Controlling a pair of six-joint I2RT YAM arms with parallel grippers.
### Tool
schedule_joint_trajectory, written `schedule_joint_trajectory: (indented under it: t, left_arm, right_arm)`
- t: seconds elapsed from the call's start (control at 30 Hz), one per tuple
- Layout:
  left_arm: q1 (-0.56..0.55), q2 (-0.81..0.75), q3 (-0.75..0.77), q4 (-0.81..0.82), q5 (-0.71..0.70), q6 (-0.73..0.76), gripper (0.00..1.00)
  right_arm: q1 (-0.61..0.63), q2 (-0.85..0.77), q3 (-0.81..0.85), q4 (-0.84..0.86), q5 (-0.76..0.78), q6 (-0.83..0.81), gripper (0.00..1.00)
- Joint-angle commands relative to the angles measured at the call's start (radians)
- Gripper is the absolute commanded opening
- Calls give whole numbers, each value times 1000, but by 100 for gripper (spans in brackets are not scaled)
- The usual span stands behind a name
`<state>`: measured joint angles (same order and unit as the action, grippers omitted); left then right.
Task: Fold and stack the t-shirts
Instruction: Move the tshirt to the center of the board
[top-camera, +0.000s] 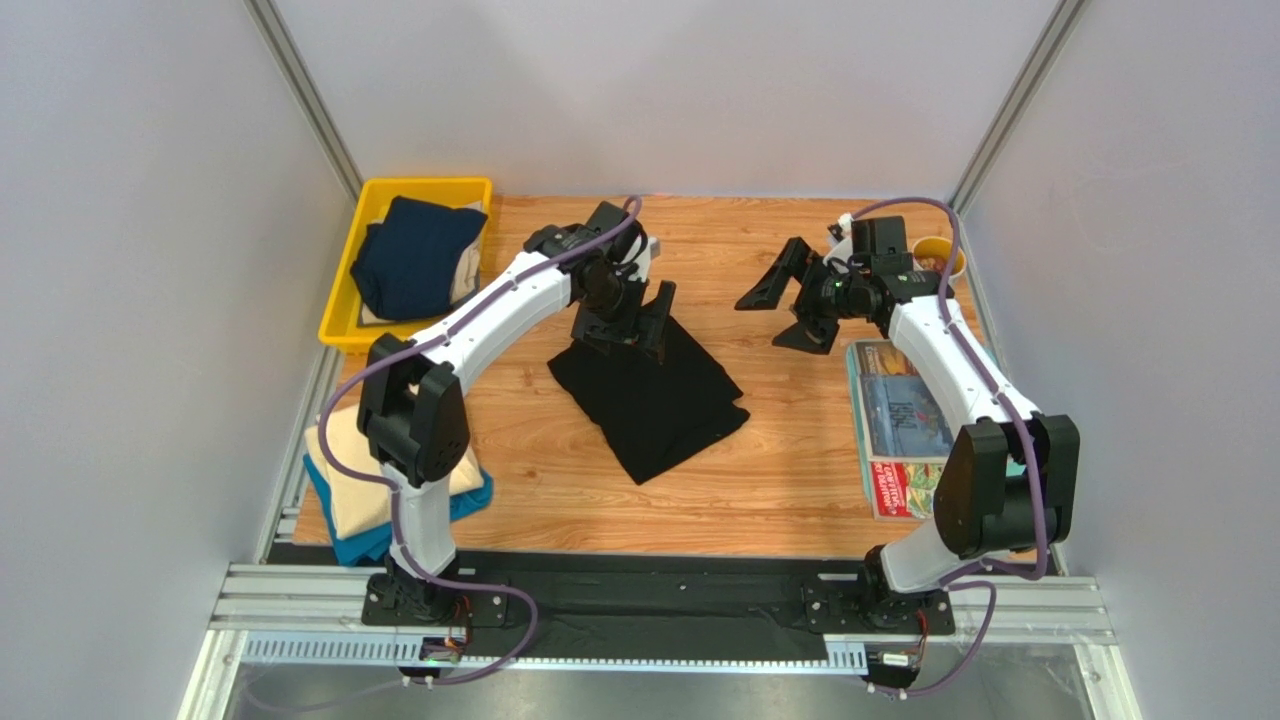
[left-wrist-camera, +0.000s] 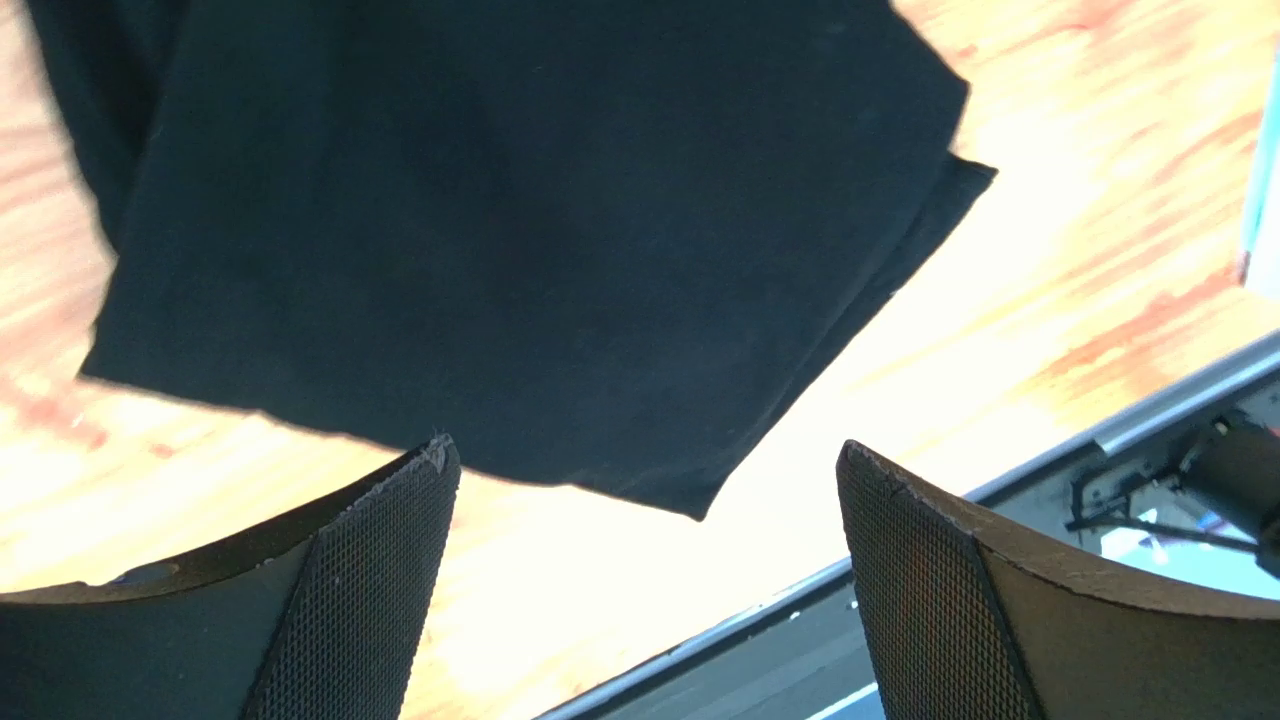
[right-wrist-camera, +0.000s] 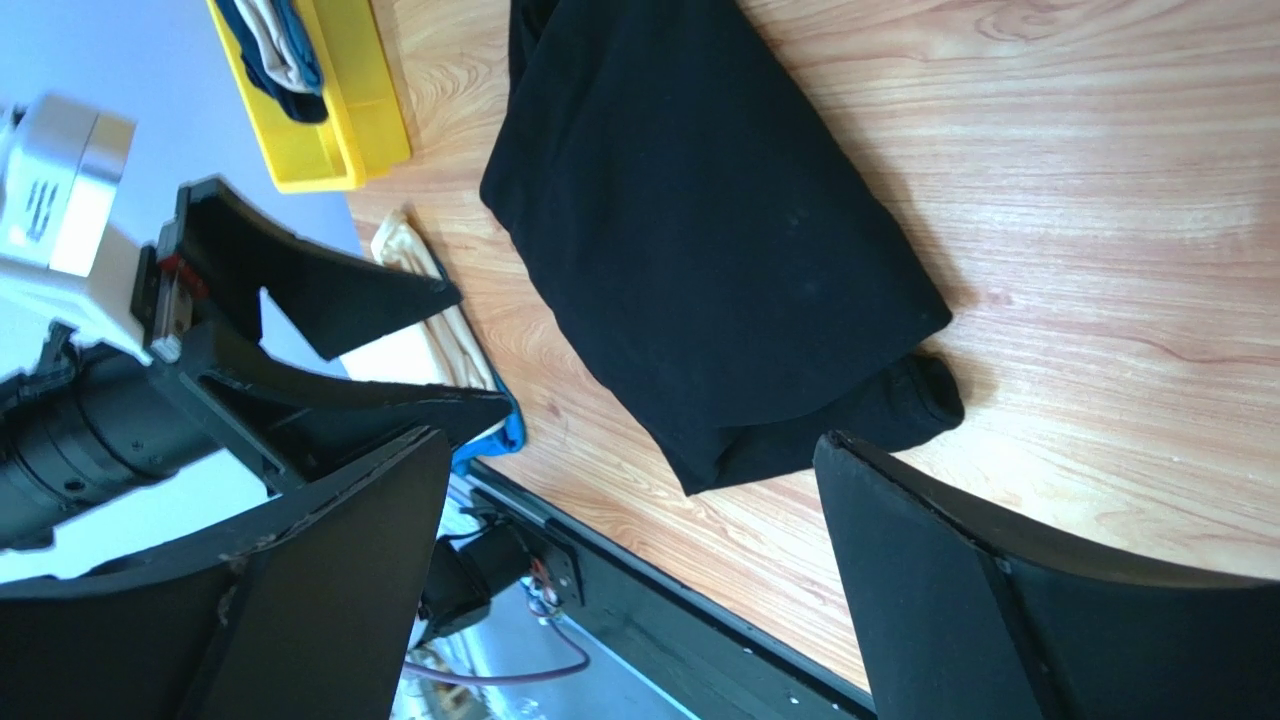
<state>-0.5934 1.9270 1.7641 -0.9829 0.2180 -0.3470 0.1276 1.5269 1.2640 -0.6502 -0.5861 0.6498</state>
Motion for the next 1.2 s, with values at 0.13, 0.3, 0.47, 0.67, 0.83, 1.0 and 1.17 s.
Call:
schedule_joint_trajectory:
  t: [0.13,0.3,0.47,0.67,0.83,1.0,1.17]
  left_arm:
    - [38,-169,-121,113,-11,-119,100]
    - [73,-214,-183,214,32,-181,99]
    - [79,-204,-184,208,29,-188,100]
    - [84,-191,-172,191,27,-187,100]
    - [93,-191,-184,182,18,-202,100]
    - [102,-191,-206,184,29,-216,100]
    - [104,-189,-209,182,34,-216,100]
  right_arm:
    - [-3,-50,-21,83,-54,42,100]
    - [-5,-50,-67,185,-164,82,100]
    - [-28,42,-45,112,-107,73,88]
    - [6,300,142,-35,-54,-62,85]
    - [37,429,224,-121,19,-142,85]
    - [47,493,229,-132,15,-176,84]
    - [69,542,238,-129,42,-200,84]
